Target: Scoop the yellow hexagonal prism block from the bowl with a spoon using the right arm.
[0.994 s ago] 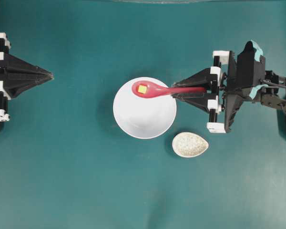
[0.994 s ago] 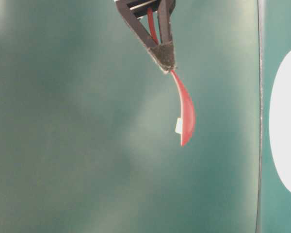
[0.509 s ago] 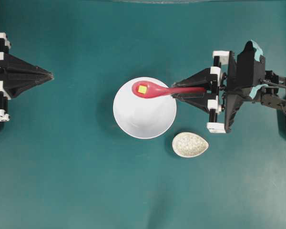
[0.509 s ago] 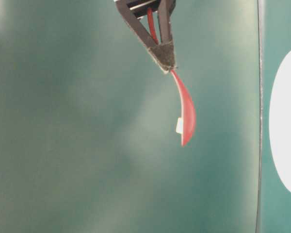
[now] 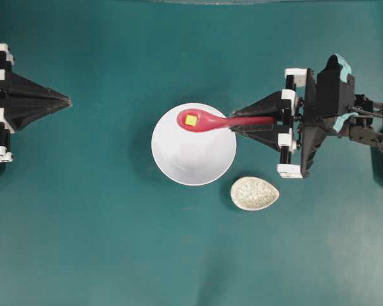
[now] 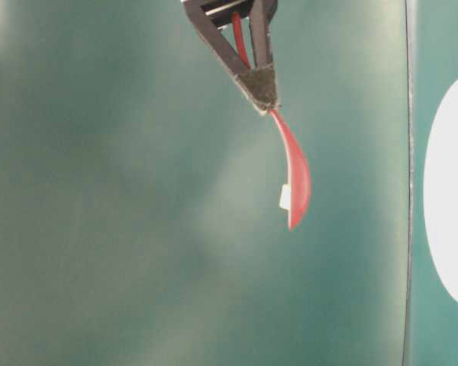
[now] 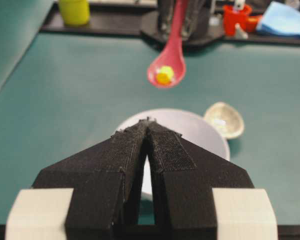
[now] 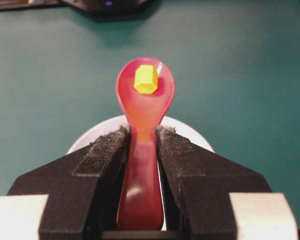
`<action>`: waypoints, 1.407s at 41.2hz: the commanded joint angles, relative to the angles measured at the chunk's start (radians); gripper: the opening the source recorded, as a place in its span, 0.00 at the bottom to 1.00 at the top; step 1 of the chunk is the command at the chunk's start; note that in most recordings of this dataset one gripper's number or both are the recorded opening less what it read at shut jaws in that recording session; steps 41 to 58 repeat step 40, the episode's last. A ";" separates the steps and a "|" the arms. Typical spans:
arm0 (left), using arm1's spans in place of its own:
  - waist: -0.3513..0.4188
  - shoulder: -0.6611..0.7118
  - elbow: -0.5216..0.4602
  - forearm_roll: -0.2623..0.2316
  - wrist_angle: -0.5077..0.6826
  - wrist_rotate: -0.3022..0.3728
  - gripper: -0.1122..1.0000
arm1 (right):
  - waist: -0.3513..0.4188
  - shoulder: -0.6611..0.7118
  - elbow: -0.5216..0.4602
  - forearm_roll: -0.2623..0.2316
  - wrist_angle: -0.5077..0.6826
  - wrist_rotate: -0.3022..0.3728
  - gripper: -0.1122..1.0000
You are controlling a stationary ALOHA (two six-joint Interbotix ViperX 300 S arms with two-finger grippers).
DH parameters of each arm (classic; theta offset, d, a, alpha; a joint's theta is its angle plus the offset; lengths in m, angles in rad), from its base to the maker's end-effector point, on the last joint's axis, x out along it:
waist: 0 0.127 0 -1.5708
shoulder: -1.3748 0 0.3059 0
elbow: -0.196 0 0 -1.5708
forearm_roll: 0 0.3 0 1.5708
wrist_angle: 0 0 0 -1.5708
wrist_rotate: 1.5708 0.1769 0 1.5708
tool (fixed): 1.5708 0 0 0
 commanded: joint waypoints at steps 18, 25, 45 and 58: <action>0.003 0.002 -0.020 0.003 -0.005 -0.005 0.13 | 0.002 -0.021 -0.006 0.000 -0.012 -0.002 0.33; 0.003 0.006 -0.020 0.003 0.003 -0.003 0.13 | -0.009 -0.020 -0.006 0.000 -0.012 -0.002 0.33; 0.003 0.003 -0.018 0.003 0.008 -0.003 0.13 | -0.011 -0.020 -0.006 0.000 -0.020 -0.002 0.33; 0.003 0.003 -0.018 0.003 0.008 -0.003 0.13 | -0.011 -0.020 -0.006 0.000 -0.020 -0.002 0.33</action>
